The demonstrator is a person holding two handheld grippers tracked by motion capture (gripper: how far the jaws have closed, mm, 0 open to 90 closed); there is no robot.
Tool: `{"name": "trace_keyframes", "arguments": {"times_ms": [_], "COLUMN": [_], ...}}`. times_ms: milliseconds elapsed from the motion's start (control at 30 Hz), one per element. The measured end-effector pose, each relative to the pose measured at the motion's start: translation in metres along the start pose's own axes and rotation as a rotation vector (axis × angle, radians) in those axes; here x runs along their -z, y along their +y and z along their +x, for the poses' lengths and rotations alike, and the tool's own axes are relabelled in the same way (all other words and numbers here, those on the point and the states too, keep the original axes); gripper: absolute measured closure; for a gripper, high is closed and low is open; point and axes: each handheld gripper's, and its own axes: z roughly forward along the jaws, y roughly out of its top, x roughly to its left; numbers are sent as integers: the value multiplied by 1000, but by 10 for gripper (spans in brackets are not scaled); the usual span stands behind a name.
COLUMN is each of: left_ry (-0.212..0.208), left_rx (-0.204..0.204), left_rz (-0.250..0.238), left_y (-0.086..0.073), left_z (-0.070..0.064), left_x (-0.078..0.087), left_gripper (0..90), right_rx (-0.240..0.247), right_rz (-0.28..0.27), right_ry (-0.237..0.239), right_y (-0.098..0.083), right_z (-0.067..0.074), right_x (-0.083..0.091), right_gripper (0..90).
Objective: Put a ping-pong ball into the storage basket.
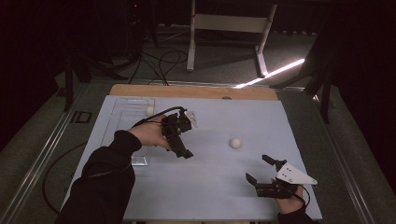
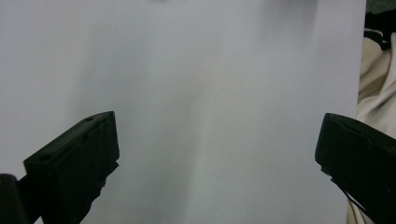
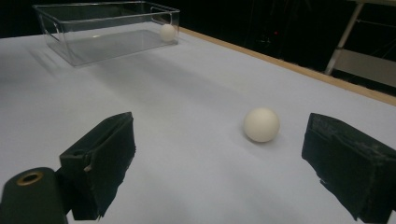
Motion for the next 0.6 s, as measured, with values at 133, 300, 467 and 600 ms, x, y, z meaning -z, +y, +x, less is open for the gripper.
{"name": "trace_keyframes", "arguments": {"times_ms": [133,300,467,600], "left_ry": [0,-8,-5,-9], "left_rx": [-9,-10,-18,-22], "left_rz": [-3,-9,-13,-13], "left_y": [6,13,21,26], "left_z": [-2,-3,-5,-6], "left_x": [-1,-5,-8,-11], "left_gripper": [8,8,8,8], "right_rx": [6,3,-1,-2], "right_rz": [-2,-3,0,-1], "right_ry": [1,1,-1,-1], "right_y": [0,0,0,0], "right_z": [0,0,0,0], "right_x": [0,1,1,1], "right_gripper": [96,96,96,96]}}
